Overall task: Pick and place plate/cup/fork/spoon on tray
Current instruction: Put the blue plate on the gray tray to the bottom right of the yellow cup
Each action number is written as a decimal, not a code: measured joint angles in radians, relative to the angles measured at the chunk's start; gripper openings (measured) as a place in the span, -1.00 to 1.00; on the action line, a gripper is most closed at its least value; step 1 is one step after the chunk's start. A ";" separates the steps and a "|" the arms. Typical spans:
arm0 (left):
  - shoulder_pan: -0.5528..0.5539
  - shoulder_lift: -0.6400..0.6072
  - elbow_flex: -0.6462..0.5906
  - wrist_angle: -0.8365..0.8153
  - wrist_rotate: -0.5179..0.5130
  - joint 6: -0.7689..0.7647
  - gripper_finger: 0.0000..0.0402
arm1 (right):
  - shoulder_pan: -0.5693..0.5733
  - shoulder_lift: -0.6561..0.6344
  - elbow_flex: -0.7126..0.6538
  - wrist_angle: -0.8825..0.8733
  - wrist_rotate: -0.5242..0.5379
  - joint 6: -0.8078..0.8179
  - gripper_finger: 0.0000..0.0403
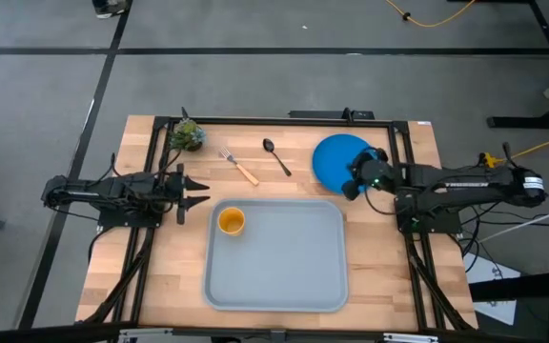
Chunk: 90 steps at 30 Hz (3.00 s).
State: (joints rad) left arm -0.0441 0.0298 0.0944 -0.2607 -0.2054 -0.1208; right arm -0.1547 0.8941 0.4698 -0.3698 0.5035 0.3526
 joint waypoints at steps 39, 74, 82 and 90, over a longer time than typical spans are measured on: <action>0.000 0.001 0.000 -0.003 0.016 0.045 -0.29 | 0.040 0.086 -0.002 -0.031 -0.070 0.086 -0.34; 0.000 0.003 -0.001 -0.004 0.017 0.045 -0.29 | 0.040 0.385 -0.002 -0.128 -0.148 -0.266 -0.34; 0.000 0.003 -0.001 -0.004 0.021 0.045 -0.29 | 0.041 0.426 0.002 -0.119 -0.079 -0.230 -0.34; 0.000 0.003 -0.001 -0.004 0.021 0.045 -0.29 | 0.040 0.427 0.001 -0.119 -0.005 -0.227 -0.89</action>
State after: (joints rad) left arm -0.0444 0.0330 0.0937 -0.2649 -0.1848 -0.0757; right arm -0.1148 1.3210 0.4704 -0.4891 0.4985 0.1255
